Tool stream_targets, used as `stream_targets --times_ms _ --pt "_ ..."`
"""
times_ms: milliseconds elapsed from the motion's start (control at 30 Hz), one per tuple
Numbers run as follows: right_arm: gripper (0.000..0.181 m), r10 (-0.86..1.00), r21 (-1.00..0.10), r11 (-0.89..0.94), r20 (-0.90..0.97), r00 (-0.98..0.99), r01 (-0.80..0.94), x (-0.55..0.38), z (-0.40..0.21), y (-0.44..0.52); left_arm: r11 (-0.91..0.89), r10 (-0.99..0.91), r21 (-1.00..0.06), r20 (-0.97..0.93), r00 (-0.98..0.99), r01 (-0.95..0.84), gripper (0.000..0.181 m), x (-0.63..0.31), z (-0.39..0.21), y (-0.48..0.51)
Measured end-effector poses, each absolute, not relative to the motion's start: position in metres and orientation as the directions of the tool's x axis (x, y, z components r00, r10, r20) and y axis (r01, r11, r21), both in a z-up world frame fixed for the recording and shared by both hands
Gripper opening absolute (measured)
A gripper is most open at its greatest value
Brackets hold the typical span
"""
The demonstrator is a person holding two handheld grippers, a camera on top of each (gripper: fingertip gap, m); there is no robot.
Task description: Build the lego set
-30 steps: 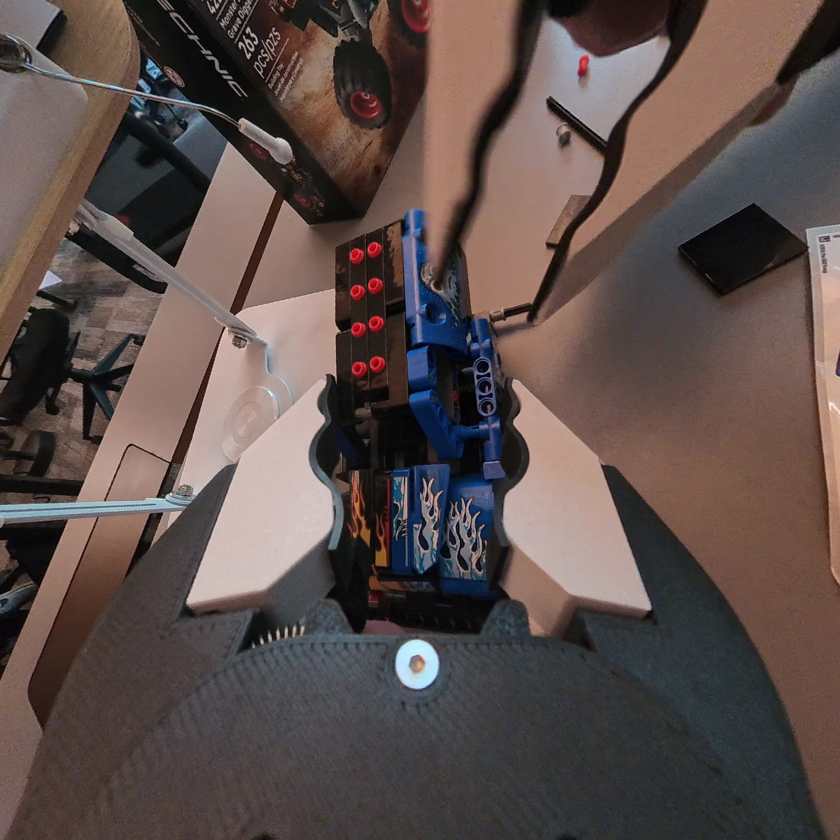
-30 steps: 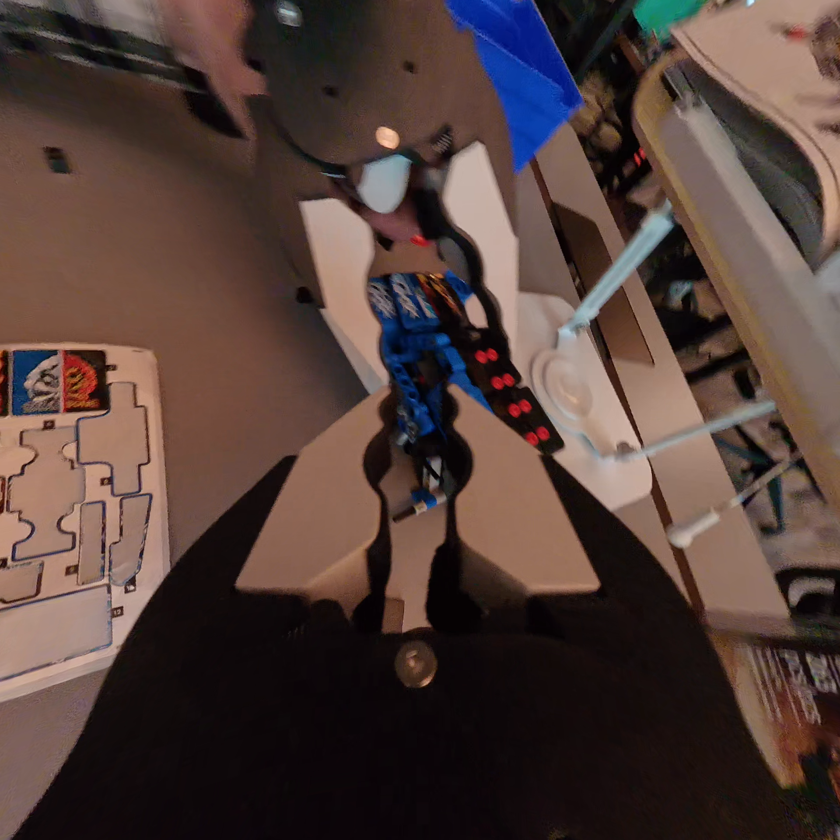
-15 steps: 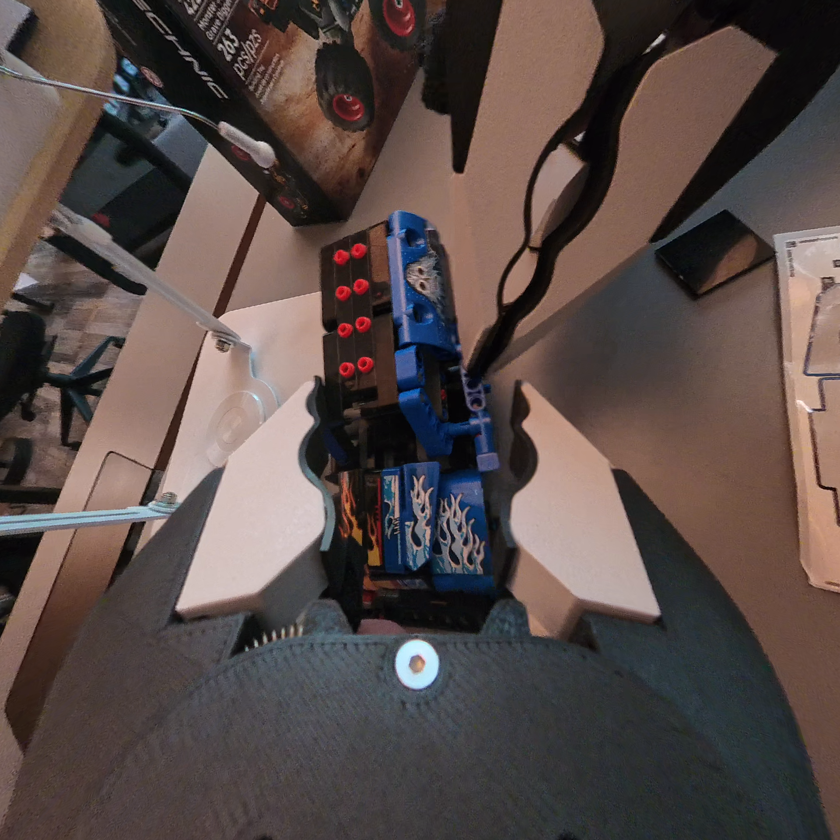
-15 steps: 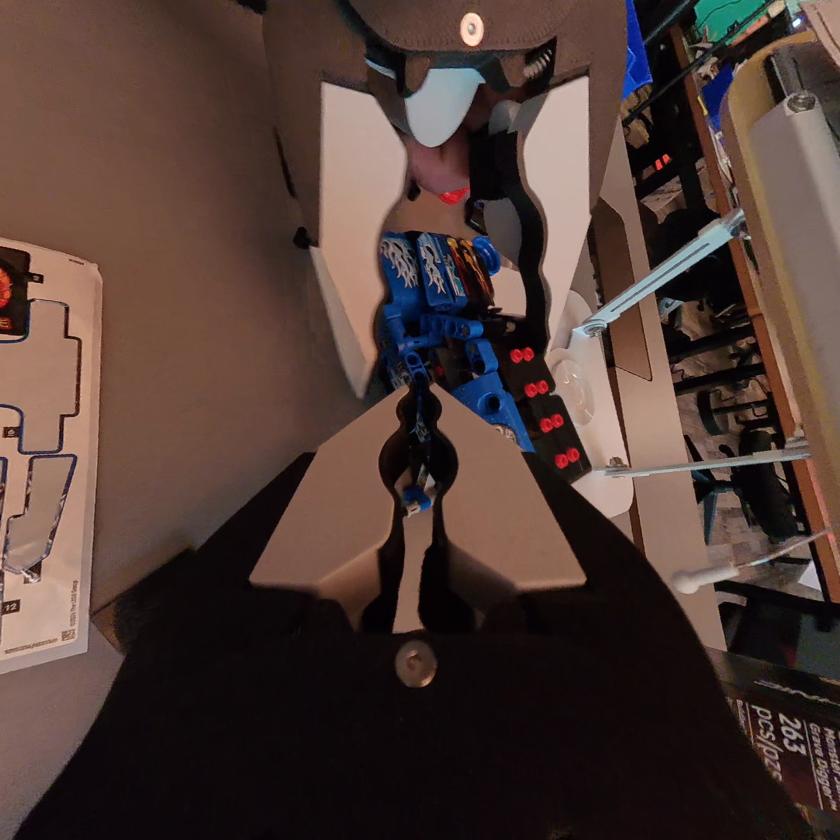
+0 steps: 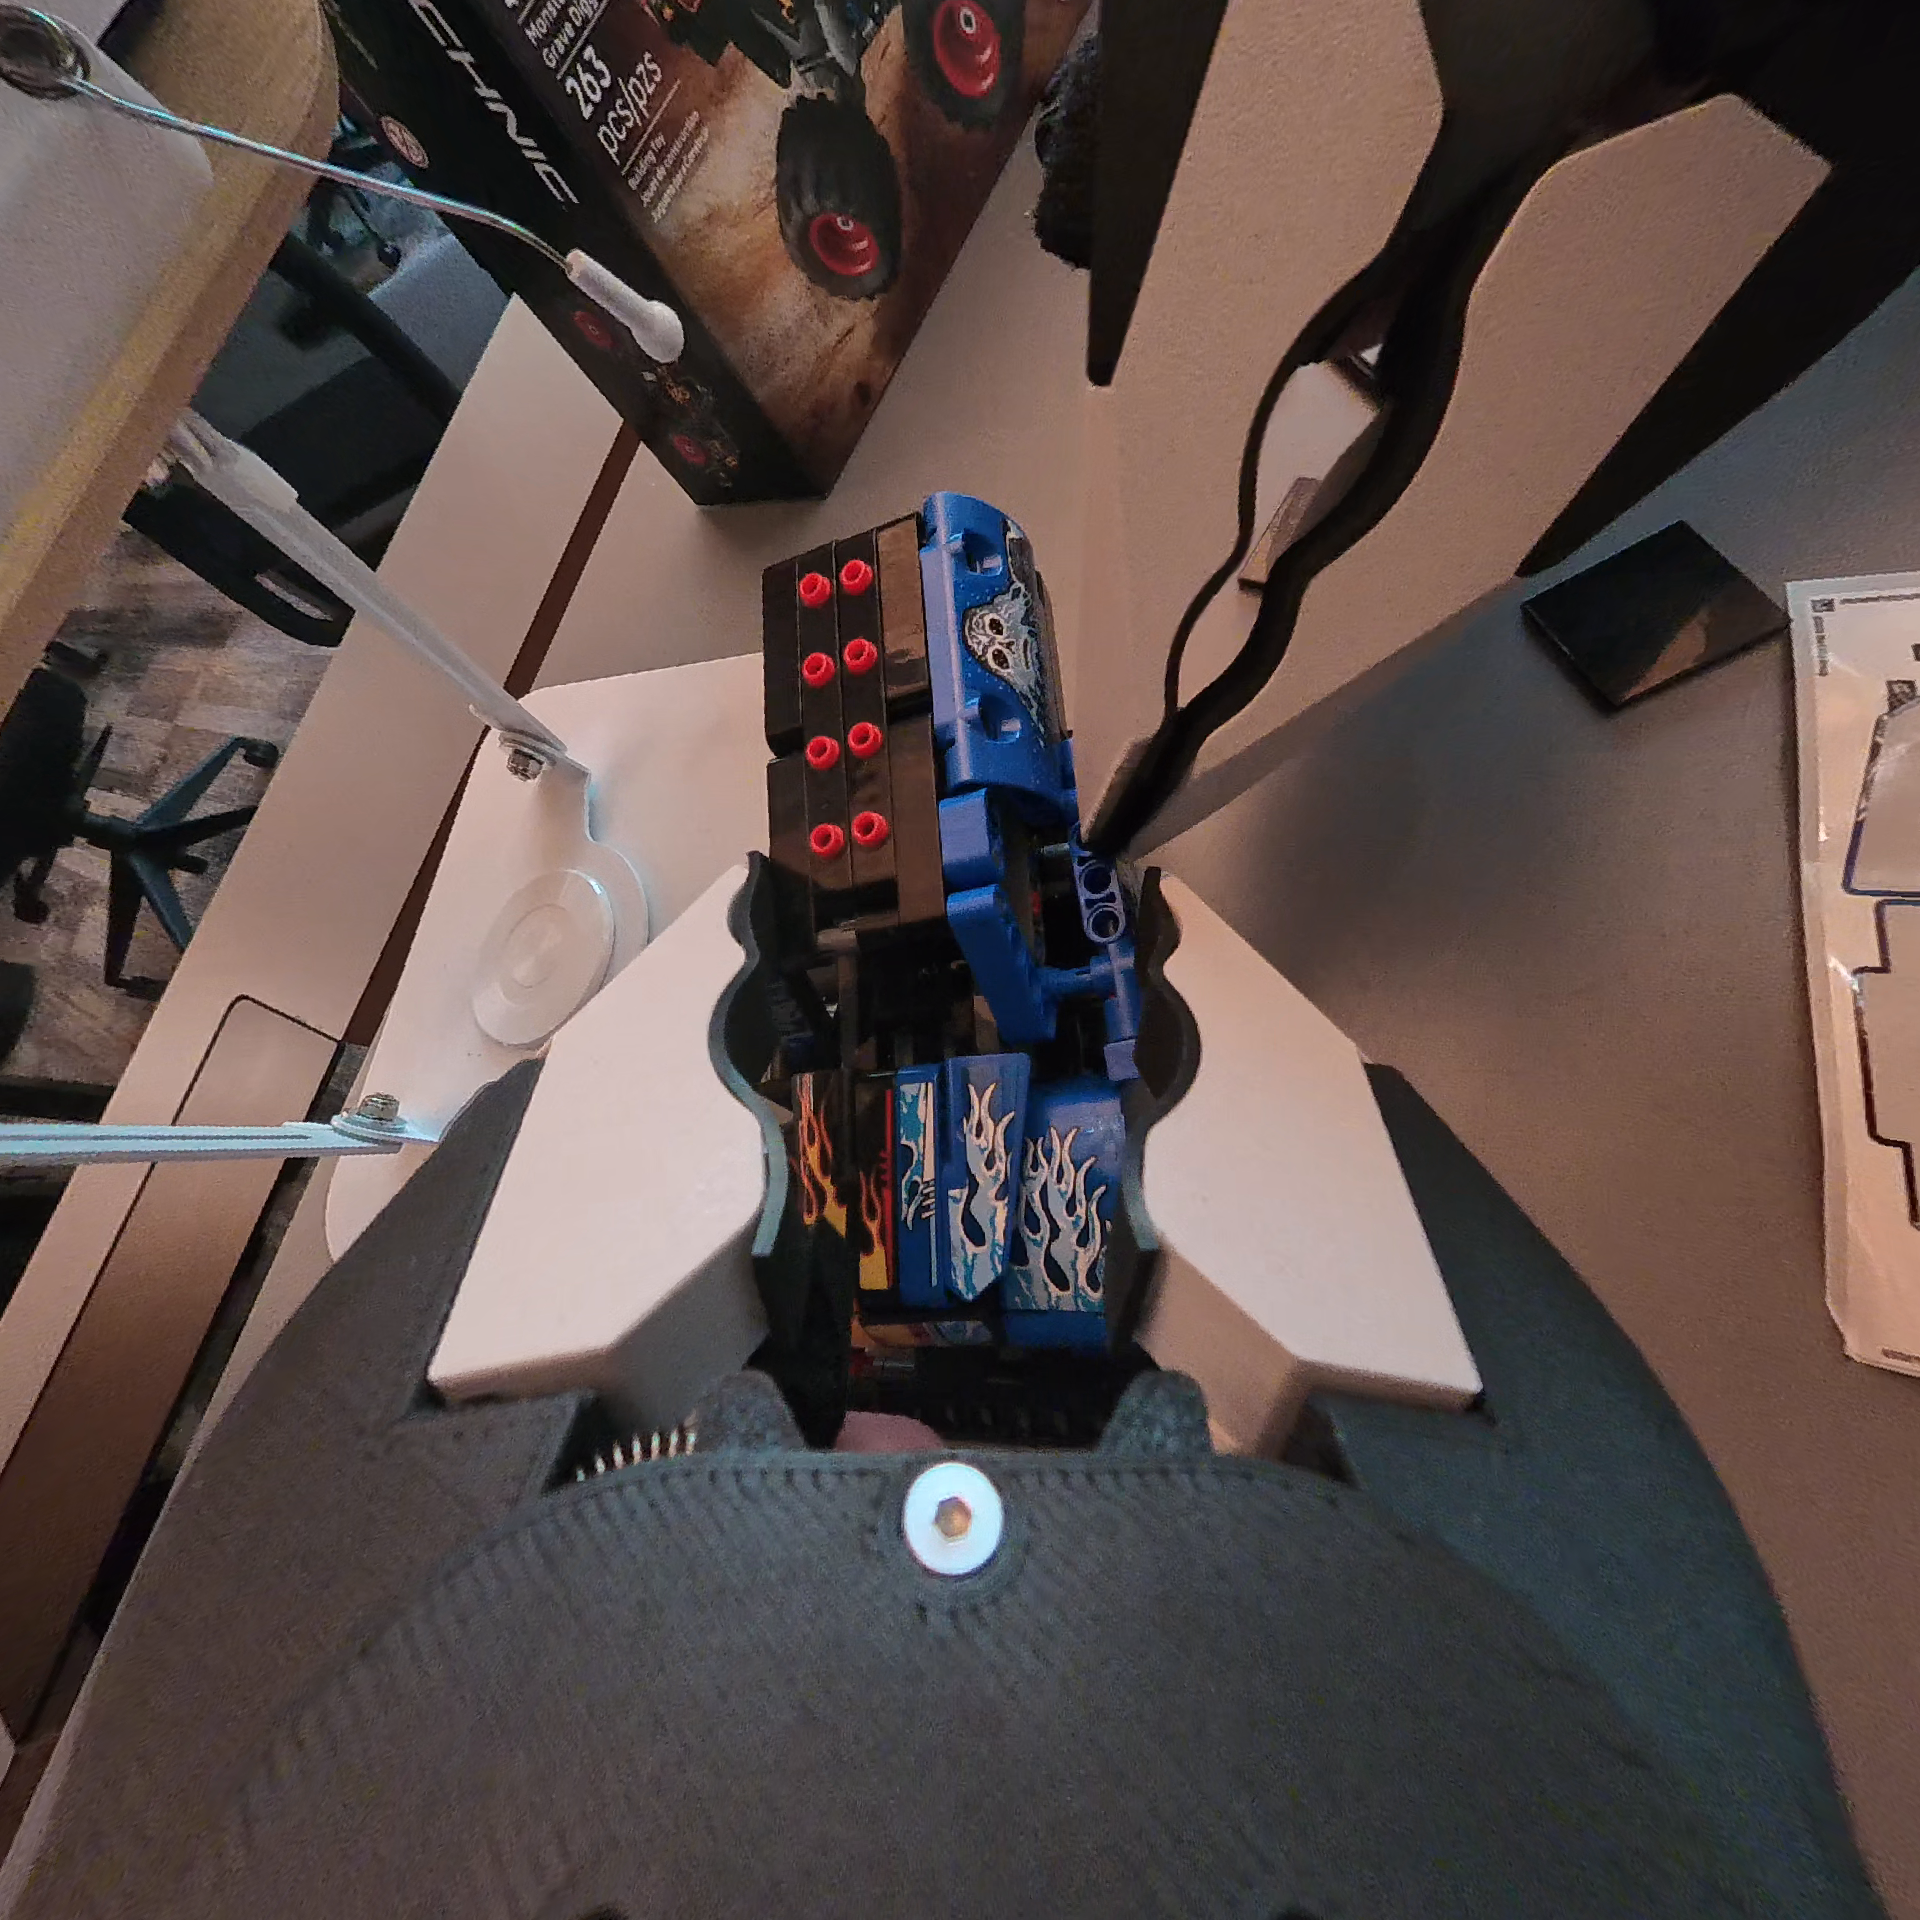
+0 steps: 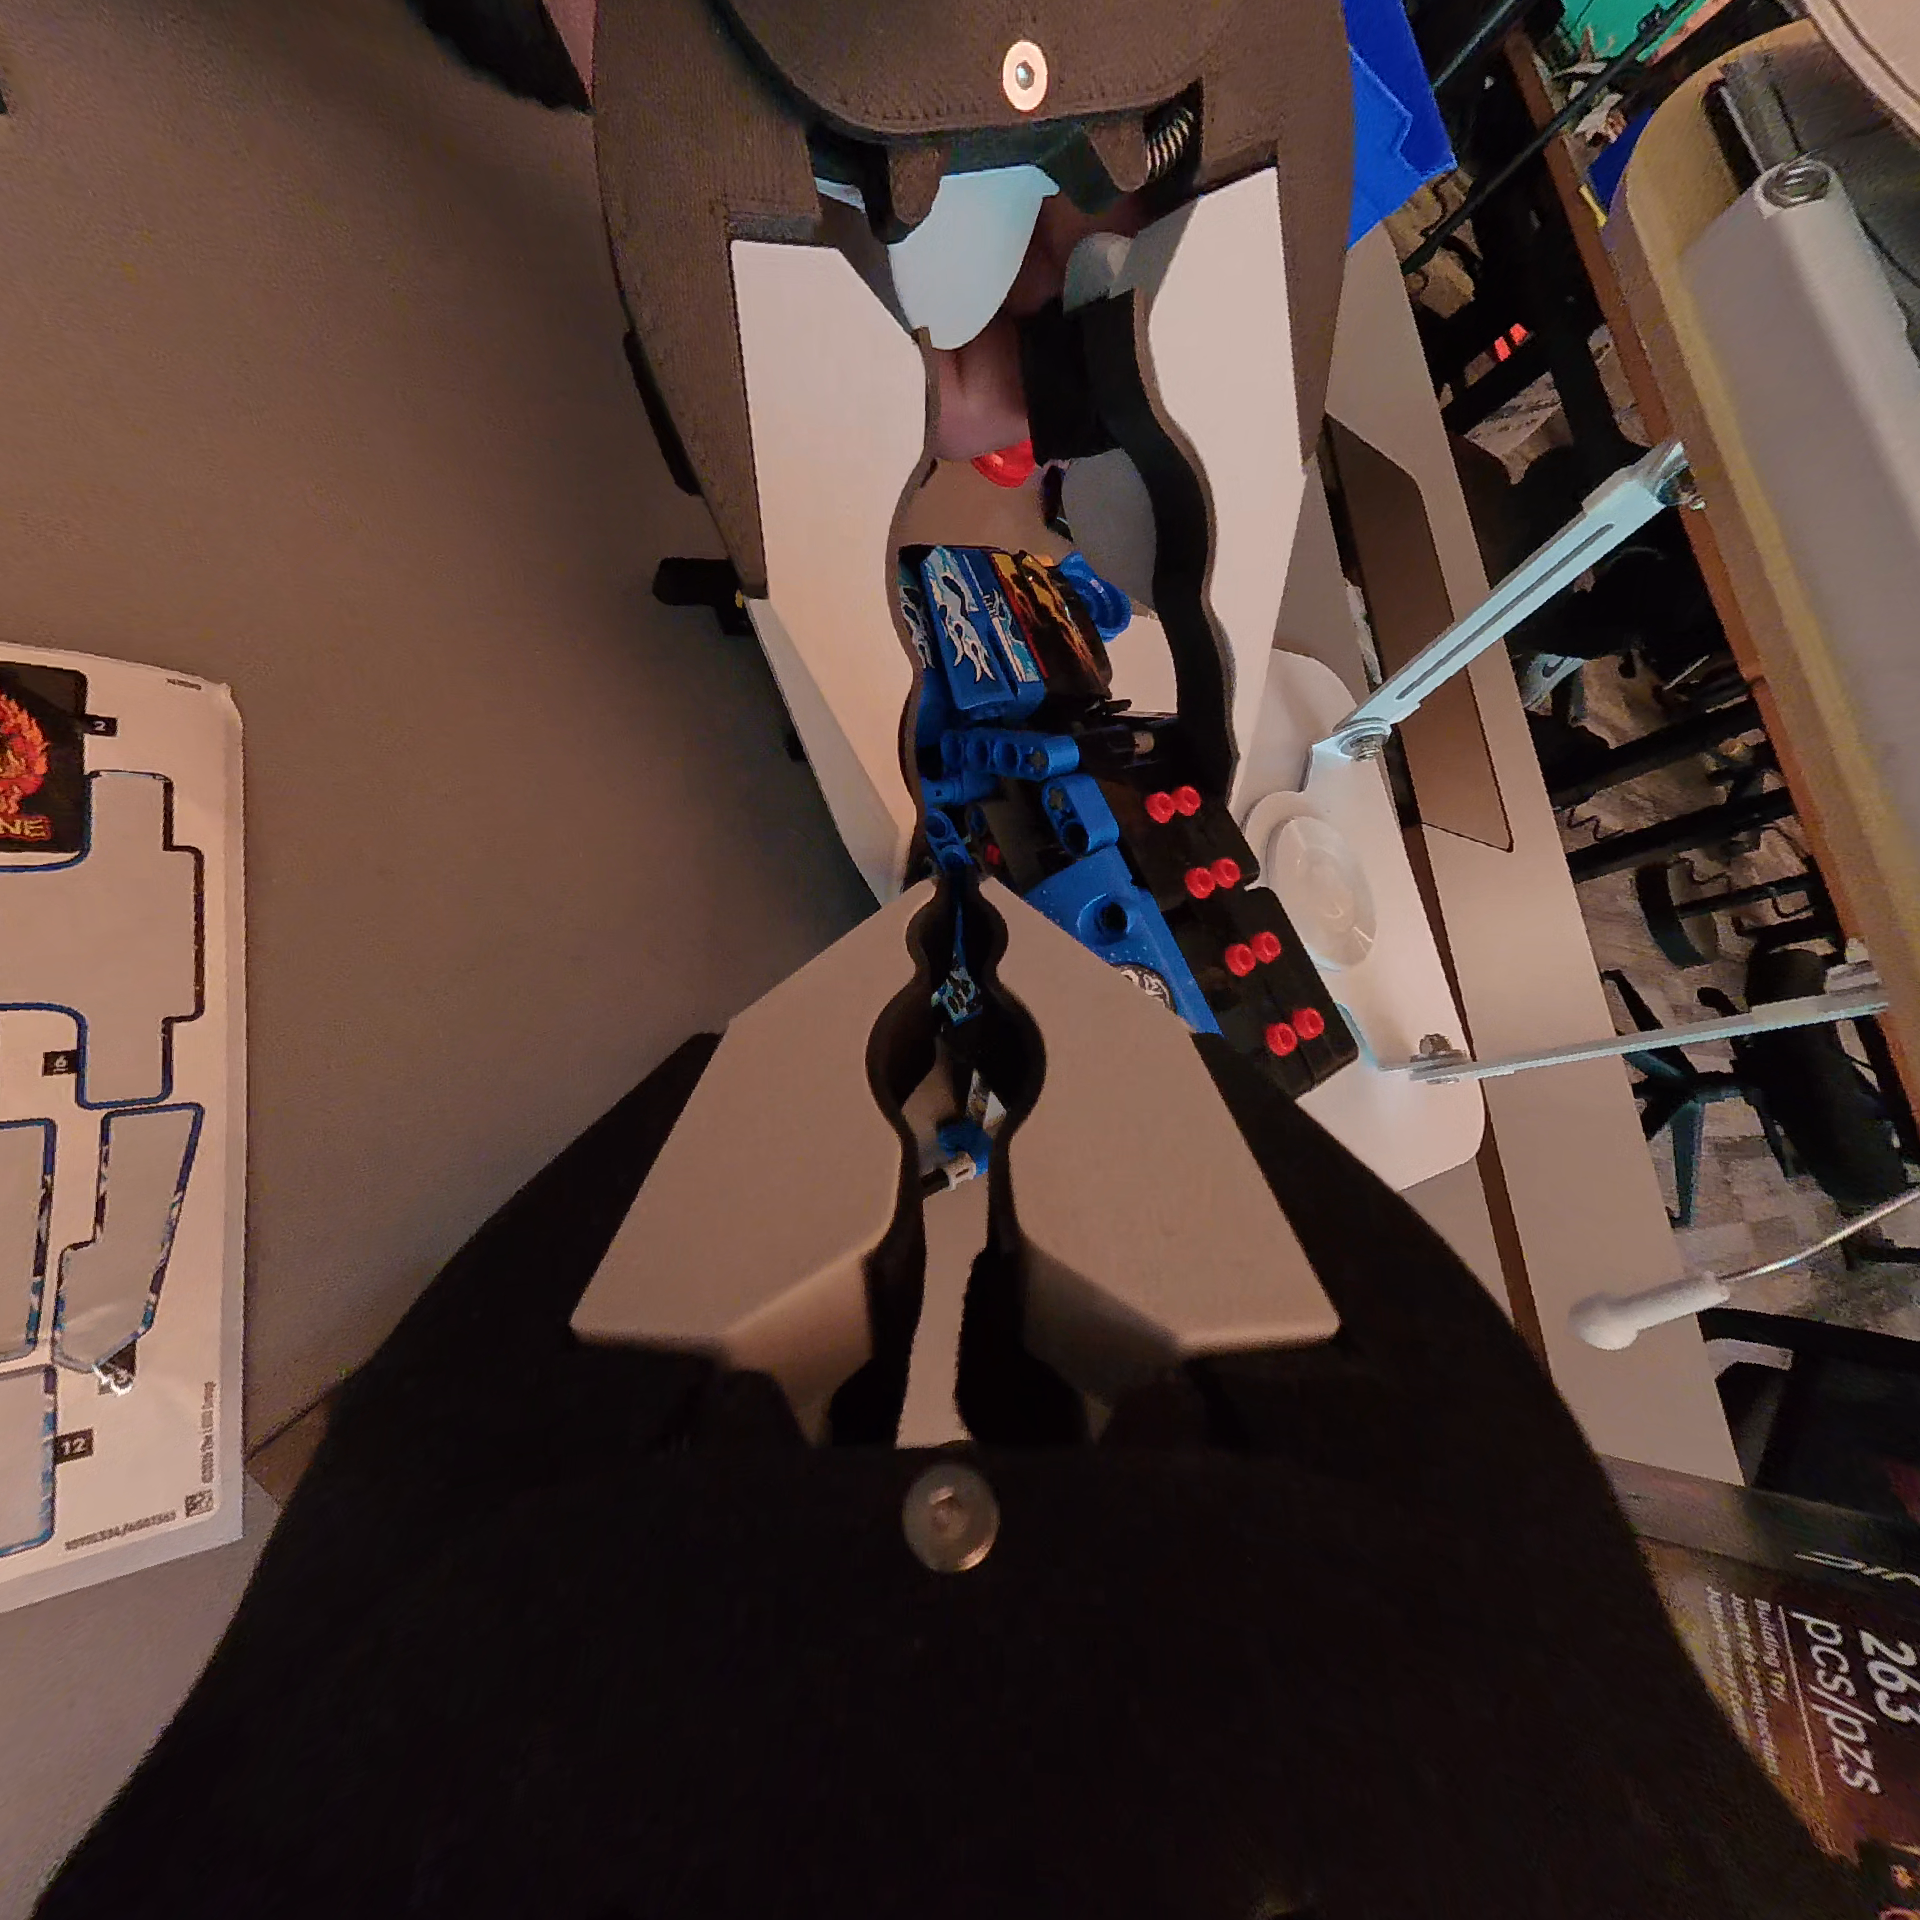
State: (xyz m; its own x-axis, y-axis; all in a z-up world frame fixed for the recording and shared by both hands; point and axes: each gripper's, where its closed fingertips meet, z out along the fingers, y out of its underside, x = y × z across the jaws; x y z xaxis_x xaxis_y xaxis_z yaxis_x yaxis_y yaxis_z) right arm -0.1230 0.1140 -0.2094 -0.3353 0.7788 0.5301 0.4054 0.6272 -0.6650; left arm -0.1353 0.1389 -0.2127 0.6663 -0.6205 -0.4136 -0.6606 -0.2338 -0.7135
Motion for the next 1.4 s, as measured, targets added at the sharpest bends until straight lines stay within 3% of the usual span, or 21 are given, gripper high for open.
stream_targets --times_ms 67,167,433,700,733,867,1000,1167,1267,1400 --pt "0.0 0.775 -0.658 0.632 0.54 -0.329 0.409 -0.123 -0.21 0.114 -0.228 -0.626 -0.703 -0.424 0.654 -0.674 0.071 -0.136 -0.213 0.138" --pt "0.0 0.77 -0.647 0.637 0.559 -0.307 0.419 -0.125 -0.21 0.117 -0.223 -0.673 -0.667 -0.422 0.607 -0.711 0.099 -0.132 -0.221 0.13" --pt "0.0 0.793 -0.675 0.609 0.527 -0.306 0.415 -0.126 -0.21 0.114 -0.249 -0.629 -0.693 -0.415 0.657 -0.676 0.07 -0.139 -0.213 0.137" --pt "0.0 0.8 -0.669 0.6 0.524 -0.294 0.439 -0.126 -0.211 0.115 -0.234 -0.631 -0.7 -0.419 0.653 -0.675 0.069 -0.139 -0.213 0.138" --pt "0.0 0.801 -0.671 0.598 0.522 -0.292 0.439 -0.127 -0.211 0.115 -0.225 -0.638 -0.698 -0.422 0.644 -0.68 0.071 -0.139 -0.214 0.137" --pt "0.0 0.806 -0.675 0.589 0.524 -0.274 0.443 -0.127 -0.21 0.12 -0.214 -0.711 -0.652 -0.406 0.573 -0.728 0.119 -0.13 -0.226 0.124" --pt "0.0 0.812 -0.682 0.583 0.516 -0.273 0.441 -0.127 -0.21 0.12 -0.206 -0.686 -0.663 -0.427 0.589 -0.72 0.09 -0.138 -0.219 0.13" --pt "0.0 0.814 -0.685 0.58 0.512 -0.275 0.44 -0.127 -0.21 0.12 -0.2 -0.677 -0.668 -0.434 0.594 -0.716 0.086 -0.14 -0.219 0.131" --pt "0.0 0.812 -0.688 0.583 0.506 -0.29 0.432 -0.128 -0.211 0.114 -0.212 -0.661 -0.696 -0.414 0.626 -0.685 0.068 -0.14 -0.213 0.135" --pt "0.0 0.808 -0.68 0.589 0.516 -0.286 0.436 -0.128 -0.211 0.114 -0.206 -0.656 -0.703 -0.417 0.63 -0.68 0.068 -0.14 -0.213 0.136"
